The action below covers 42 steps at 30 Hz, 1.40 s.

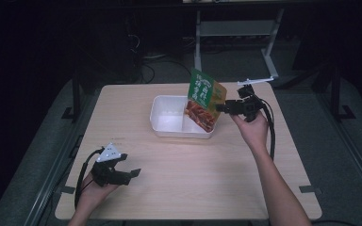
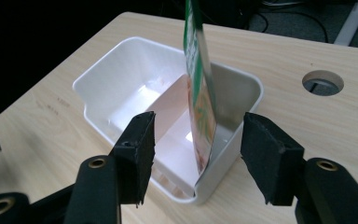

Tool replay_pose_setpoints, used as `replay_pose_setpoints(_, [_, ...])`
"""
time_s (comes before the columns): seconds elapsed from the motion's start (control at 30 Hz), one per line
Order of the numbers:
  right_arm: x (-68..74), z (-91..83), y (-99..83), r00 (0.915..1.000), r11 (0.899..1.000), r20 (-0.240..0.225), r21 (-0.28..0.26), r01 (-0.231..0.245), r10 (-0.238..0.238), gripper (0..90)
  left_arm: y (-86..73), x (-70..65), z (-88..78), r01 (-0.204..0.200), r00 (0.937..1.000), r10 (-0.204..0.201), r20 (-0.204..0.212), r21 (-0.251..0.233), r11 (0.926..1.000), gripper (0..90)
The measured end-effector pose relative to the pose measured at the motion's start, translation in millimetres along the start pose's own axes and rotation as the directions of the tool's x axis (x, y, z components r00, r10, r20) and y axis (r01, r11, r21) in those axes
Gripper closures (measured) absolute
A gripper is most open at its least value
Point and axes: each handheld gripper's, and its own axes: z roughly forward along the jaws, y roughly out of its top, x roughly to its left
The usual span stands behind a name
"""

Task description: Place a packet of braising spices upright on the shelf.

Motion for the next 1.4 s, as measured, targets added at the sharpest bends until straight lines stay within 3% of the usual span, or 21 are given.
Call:
replay_pose_setpoints(0.23, [-1.6,-6.9,-9.5,0.9996,1.000,-0.027,0.024,0.002,-0.002,41.2,-0.4,0.2,0.4,0.000,1.0000,0.000,0.004,0.003,1.0000,19.6])
replay_pose_setpoints(0.47, [-1.9,-13.4,-17.2,0.9994,0.999,-0.029,0.029,0.017,-0.016,41.4,0.1,-1.2,1.2,-0.007,1.0000,0.007,0.005,0.009,0.9999,19.4])
replay_pose_setpoints(1.4, [-14.5,-33.7,-70.3,0.9987,0.997,-0.050,0.072,-0.005,0.009,39.9,0.4,-2.1,2.9,-0.013,0.9999,0.013,0.006,0.017,0.9998,19.2])
